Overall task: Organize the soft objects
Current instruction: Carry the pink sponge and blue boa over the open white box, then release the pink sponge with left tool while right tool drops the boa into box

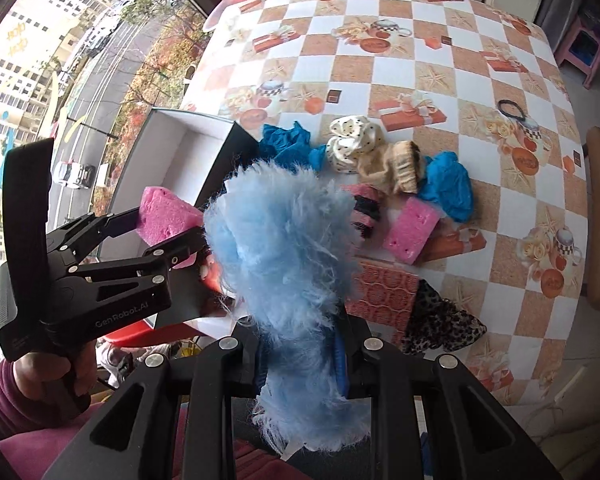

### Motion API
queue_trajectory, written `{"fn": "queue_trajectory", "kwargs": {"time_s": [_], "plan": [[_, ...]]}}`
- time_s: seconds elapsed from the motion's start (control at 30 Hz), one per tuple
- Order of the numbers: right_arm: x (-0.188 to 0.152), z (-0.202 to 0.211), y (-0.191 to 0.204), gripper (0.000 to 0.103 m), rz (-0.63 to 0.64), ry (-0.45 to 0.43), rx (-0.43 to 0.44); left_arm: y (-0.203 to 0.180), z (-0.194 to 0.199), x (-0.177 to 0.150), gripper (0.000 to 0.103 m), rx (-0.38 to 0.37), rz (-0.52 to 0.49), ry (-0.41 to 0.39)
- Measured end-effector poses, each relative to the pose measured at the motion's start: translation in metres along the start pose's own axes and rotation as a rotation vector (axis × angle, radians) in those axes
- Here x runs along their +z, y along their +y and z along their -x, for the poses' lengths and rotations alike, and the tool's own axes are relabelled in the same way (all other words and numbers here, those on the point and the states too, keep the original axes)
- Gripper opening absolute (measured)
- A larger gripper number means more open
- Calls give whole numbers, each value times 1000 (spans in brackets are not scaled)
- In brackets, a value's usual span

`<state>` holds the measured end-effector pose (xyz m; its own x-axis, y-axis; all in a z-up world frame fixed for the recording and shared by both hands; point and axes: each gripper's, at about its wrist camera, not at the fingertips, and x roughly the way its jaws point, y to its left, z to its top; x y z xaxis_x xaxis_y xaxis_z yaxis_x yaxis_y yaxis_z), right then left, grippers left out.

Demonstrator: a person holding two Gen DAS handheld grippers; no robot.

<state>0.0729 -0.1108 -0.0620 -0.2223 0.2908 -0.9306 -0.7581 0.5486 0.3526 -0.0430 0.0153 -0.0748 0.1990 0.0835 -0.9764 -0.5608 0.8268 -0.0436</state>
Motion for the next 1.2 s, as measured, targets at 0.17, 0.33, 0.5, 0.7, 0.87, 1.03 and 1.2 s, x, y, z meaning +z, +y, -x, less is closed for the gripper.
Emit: {"fn": "queue_trajectory", "kwargs": {"time_s": [0.17,0.33,0.5,0.7,0.87,1.03,1.2], "plan": [[8,-12,40,26,108,32,11,34,7,-9,74,23,96,-22],[17,-29,84,26,221,70,28,77,10,-25,74,61,213,-31],[31,-45,123,26,312,98,44,121,5,-42,74,110,329,-24],[45,-63,162,26,411,105,25,155,-8,-57,74,167,395,-8],[52,-78,183,26,453,123,28,171,-33,-67,74,197,408,34],[52,-93,193,26,480,153,21,179,-59,-80,74,209,408,108],[50,-103,196,26,487,182,18,178,-69,-94,74,212,386,151]]}}
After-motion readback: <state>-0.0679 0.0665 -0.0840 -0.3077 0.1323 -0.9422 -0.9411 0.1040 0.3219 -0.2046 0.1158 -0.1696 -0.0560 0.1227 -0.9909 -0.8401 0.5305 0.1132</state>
